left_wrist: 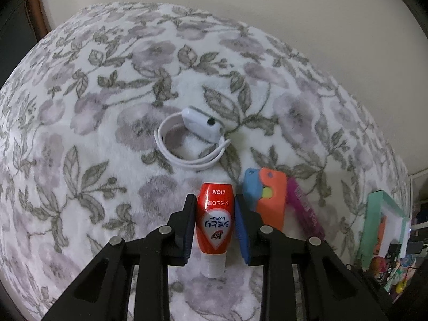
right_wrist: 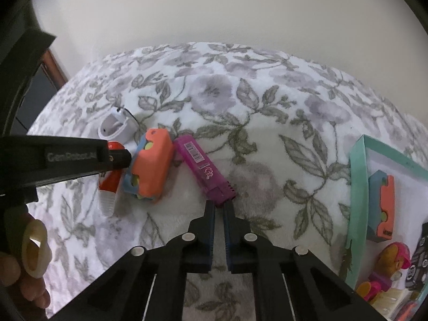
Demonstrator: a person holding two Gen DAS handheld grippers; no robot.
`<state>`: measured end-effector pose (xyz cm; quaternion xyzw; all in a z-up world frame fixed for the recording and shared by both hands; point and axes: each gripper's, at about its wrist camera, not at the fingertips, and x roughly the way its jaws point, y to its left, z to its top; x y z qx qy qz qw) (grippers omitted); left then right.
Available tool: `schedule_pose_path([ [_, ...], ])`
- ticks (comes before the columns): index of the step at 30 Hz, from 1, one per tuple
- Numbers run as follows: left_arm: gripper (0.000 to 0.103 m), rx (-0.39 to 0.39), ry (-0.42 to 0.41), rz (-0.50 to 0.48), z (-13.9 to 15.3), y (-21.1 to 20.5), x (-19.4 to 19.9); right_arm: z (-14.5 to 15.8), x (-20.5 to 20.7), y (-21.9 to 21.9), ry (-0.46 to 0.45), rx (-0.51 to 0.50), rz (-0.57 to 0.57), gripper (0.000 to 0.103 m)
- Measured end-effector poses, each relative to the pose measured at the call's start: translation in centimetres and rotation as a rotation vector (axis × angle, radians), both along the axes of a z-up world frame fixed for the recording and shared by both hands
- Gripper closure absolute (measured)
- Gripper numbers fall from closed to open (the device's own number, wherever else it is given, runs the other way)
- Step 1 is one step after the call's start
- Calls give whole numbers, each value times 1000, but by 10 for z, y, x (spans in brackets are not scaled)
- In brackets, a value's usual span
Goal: Organize rigid objects
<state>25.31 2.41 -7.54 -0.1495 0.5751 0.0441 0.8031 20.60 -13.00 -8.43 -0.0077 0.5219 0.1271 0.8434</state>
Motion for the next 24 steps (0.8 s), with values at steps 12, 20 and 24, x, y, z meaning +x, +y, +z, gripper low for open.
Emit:
schedule_pose_path([
  [12, 74, -17, -110, -14, 45, -2, -6, 24, 3, -24, -16, 154, -24, 103],
  [20, 74, -20, -169, -33, 70, -8, -8, 34, 4, -33, -25, 172, -19, 103],
  [24, 76, -18, -165, -38, 69, -11, -8, 28, 3, -29, -29, 154, -8, 103],
])
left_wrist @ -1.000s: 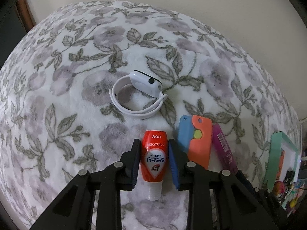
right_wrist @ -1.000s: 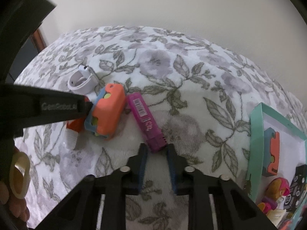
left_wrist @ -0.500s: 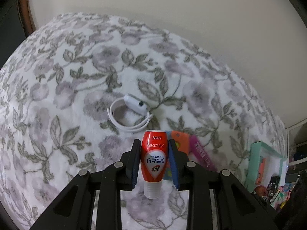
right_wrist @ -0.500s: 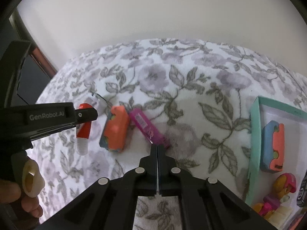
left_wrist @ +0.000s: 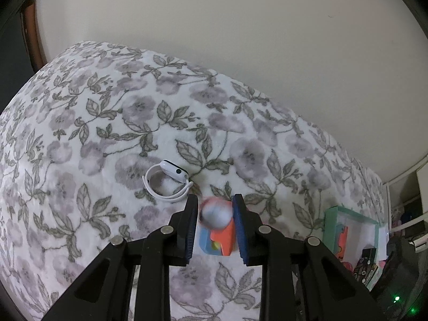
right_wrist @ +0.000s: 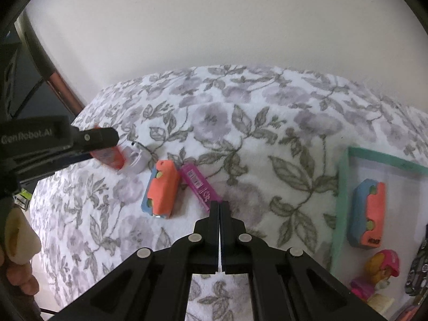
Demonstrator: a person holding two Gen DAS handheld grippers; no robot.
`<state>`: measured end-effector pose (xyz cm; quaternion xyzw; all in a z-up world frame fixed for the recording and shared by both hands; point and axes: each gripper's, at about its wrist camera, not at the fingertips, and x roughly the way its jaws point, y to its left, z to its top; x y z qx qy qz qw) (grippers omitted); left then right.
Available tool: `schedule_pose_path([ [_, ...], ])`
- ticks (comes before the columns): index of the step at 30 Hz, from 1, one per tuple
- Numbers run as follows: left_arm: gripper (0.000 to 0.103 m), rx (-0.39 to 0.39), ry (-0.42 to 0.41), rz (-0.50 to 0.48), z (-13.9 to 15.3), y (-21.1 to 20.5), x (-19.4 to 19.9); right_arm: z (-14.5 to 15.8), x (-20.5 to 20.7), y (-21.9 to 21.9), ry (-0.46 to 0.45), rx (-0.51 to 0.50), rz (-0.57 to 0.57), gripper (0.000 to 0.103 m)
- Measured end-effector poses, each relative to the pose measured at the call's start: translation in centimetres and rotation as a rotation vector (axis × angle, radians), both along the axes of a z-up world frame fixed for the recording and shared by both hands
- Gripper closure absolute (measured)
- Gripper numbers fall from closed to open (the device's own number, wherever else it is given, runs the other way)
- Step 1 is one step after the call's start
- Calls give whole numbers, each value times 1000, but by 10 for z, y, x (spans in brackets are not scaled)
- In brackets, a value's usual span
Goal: Organize rigid objects
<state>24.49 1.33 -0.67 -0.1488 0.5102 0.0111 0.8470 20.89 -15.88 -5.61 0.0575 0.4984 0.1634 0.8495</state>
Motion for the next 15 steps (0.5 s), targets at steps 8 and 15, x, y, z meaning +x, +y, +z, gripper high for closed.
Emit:
schedule_pose_path([
  [8, 76, -18, 61, 18, -22, 6, 3, -10, 0, 4, -1, -36, -1, 102],
  [15, 76, -19, 126, 32, -45, 15, 5, -11, 2, 7, -24, -48, 4, 102],
])
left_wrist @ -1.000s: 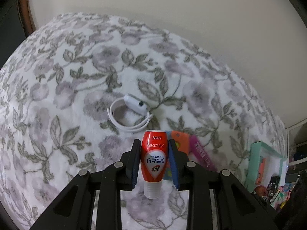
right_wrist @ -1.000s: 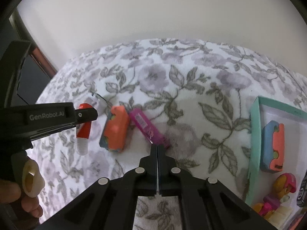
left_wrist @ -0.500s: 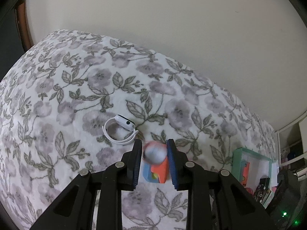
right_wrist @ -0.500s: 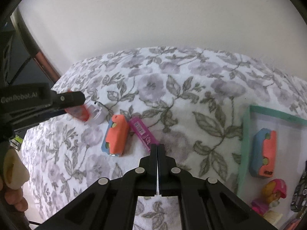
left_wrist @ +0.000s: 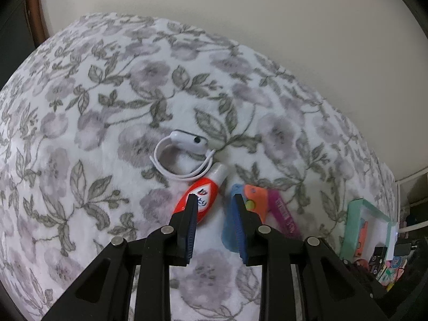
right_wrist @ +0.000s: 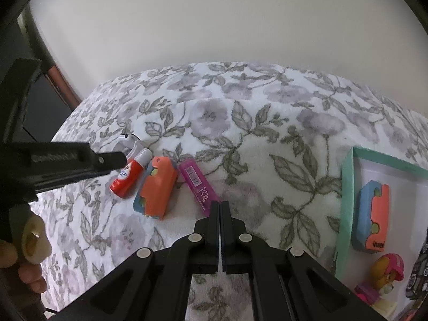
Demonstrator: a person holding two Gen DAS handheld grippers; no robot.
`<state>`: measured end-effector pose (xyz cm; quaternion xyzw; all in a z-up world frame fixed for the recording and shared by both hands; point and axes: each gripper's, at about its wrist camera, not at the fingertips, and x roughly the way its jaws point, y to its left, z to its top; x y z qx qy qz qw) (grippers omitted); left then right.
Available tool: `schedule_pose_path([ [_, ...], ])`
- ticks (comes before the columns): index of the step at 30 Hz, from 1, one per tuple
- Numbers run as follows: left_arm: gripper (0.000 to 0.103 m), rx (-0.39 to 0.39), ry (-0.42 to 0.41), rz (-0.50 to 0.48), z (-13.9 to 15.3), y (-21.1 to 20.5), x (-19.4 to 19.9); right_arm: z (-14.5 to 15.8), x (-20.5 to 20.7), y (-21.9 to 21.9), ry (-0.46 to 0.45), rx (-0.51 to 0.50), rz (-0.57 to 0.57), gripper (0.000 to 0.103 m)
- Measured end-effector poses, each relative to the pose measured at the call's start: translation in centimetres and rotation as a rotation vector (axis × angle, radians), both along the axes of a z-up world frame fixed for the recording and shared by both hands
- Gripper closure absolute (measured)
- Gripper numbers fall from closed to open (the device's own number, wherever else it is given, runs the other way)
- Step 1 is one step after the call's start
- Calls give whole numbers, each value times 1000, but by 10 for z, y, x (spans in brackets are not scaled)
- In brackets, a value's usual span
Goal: Organize rigid objects
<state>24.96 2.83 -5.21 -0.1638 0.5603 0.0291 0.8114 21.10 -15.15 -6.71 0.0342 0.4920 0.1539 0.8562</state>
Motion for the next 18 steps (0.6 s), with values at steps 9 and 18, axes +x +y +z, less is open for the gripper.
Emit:
schedule_pose_path([
  [9, 61, 12, 33, -24, -14, 0, 4, -9, 3, 9, -7, -36, 32, 102],
  [18, 56, 34, 50, -34, -22, 1, 6, -10, 4, 9, -18, -37, 33, 102],
])
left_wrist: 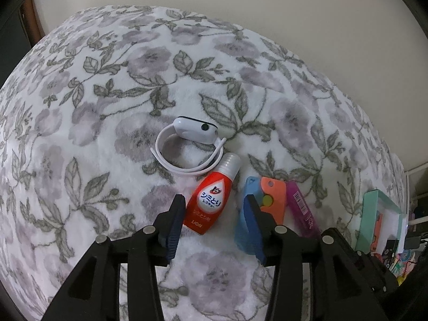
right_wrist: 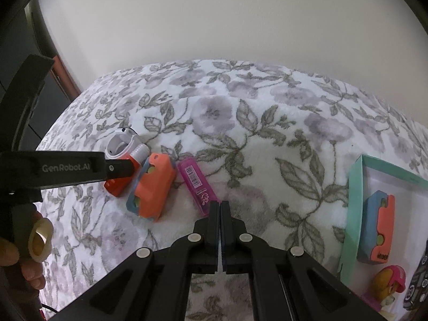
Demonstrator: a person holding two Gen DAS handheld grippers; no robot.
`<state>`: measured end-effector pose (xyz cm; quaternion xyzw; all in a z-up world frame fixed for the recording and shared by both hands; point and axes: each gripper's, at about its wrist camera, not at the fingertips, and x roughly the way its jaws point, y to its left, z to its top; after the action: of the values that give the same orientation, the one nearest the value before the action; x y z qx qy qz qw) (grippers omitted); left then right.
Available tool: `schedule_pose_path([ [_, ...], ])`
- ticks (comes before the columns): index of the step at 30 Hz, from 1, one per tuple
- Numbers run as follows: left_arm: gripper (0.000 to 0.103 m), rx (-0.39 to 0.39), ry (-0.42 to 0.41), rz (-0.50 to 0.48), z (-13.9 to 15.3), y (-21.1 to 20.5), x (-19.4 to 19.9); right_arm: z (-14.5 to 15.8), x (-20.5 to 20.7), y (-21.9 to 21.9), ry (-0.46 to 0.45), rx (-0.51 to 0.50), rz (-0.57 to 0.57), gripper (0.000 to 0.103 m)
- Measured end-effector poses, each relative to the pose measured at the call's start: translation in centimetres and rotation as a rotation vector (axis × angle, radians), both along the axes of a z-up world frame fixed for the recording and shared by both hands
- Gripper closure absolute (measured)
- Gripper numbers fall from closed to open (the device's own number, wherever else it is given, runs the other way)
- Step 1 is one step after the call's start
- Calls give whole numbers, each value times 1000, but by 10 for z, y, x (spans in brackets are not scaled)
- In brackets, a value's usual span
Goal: Organize rigid objects
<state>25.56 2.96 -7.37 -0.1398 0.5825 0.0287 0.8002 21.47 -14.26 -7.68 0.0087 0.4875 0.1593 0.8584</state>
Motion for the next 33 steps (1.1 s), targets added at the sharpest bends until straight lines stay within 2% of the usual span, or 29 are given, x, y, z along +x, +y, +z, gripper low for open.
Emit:
schedule_pose_path([
  [14, 52, -3, 9, -8, -4, -1, 1, -4, 1, 1, 12, -2, -1, 101],
  [15, 52, -5, 10, -7, -4, -1, 0, -5, 1, 1, 12, -4, -3, 98],
  [17, 52, -8, 13, -4, -4, 1, 0, -5, 1, 1, 11, -7, -7, 79],
  [18, 52, -10, 13, -2, -5, 1, 0, -5, 1, 0, 6, -11, -12, 56],
  [19, 52, -11, 13, -2, -5, 1, 0, -4, 0, 0, -6, -16, -21, 43],
  [25, 52, -9, 13, -3, -6, 2, 0, 2, -1, 3, -36, -28, -18, 42],
  [33, 52, 15, 40, -6, -13, 2, 1, -7, 3, 19, -45, -113, 23, 42],
])
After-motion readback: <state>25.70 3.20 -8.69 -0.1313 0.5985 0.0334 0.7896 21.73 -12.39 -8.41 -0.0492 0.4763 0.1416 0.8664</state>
